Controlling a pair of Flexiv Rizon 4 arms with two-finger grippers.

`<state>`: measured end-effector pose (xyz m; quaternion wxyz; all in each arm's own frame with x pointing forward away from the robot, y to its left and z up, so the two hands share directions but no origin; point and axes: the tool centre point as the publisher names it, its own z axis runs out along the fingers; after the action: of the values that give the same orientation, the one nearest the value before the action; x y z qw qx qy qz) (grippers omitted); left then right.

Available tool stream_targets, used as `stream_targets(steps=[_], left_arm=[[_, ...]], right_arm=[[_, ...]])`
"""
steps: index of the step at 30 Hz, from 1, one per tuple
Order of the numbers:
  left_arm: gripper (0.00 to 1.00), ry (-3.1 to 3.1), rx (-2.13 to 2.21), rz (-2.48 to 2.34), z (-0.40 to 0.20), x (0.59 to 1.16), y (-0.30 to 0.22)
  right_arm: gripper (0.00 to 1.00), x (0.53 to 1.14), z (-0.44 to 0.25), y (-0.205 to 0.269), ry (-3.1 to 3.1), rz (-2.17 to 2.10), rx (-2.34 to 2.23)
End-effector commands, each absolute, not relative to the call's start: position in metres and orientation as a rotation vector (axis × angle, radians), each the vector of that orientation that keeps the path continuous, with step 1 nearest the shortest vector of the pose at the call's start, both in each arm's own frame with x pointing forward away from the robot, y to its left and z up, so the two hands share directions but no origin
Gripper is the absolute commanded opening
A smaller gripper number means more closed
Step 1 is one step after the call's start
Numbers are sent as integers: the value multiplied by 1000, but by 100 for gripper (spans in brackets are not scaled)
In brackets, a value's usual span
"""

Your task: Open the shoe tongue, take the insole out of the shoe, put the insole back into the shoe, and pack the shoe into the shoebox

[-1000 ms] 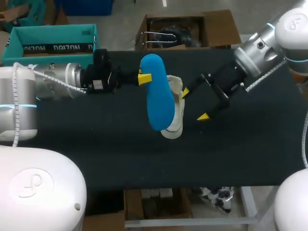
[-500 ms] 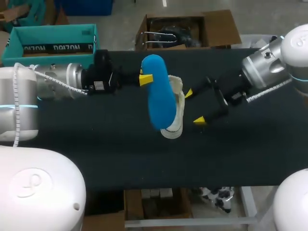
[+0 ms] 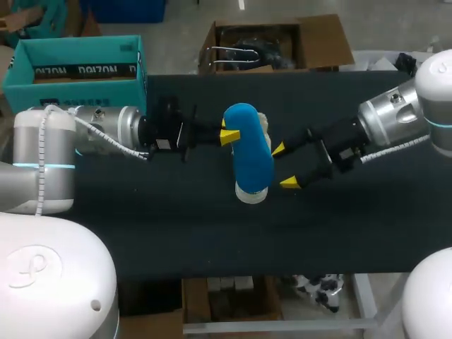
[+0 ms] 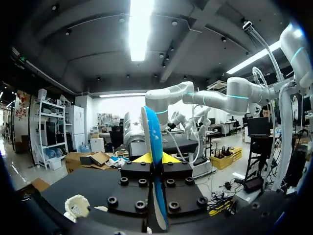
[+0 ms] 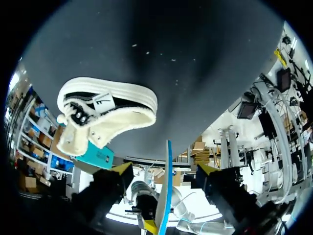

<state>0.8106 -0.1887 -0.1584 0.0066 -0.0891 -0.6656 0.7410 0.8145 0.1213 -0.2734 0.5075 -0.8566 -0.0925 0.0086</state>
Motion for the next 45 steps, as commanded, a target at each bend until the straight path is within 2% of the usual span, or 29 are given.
stream_targets(steps=[1, 3, 4, 6, 16, 17, 18, 19, 20, 25, 26, 27, 28, 37, 45], left_arm=[[0, -2061, -363, 2374, -168, 813, -196], [0, -2063, -401, 2388, -170, 812, -197], [0, -2071, -404, 2400, -171, 813, -198], [0, -2072, -432, 2417, -173, 813, -198], [0, -2082, -458, 2456, -182, 816, -199], [0, -2083, -457, 2456, -183, 816, -199], [0, -2084, -458, 2459, -183, 816, -199], [0, -2082, -457, 2460, -183, 816, -199], [0, -2081, -457, 2460, -183, 816, -199], [0, -2087, -447, 2435, -184, 817, -200], [65, -2090, -444, 2426, -184, 818, -199], [96, -2082, -445, 2416, -184, 818, -199], [100, -2081, -446, 2413, -183, 820, -197], [100, -2071, -631, 2154, -183, 850, -165], [100, -2061, -780, 1643, -198, 867, -138]], right_arm=[[62, 823, -278, 126, -235, 35, -2047], [58, 823, -278, 127, -234, 33, -2045], [51, 823, -278, 128, -233, 32, -2044], [45, 823, -278, 129, -234, 27, -2040], [42, 828, -282, 134, -243, 4, -2019], [38, 828, -282, 134, -247, 0, -2015], [29, 828, -282, 135, -248, -2, -2014], [5, 829, -282, 135, -249, -8, -2014], [0, 829, -282, 134, -250, -10, -2014], [0, 830, -280, 135, -277, -34, -2005], [0, 830, -280, 135, -290, -35, -1997], [0, 830, -280, 135, -300, -36, -1989], [0, 830, -280, 135, -313, -37, -1976], [0, 822, -273, 131, -341, -69, -1950], [0, 817, -272, 134, -386, -63, -1916]])
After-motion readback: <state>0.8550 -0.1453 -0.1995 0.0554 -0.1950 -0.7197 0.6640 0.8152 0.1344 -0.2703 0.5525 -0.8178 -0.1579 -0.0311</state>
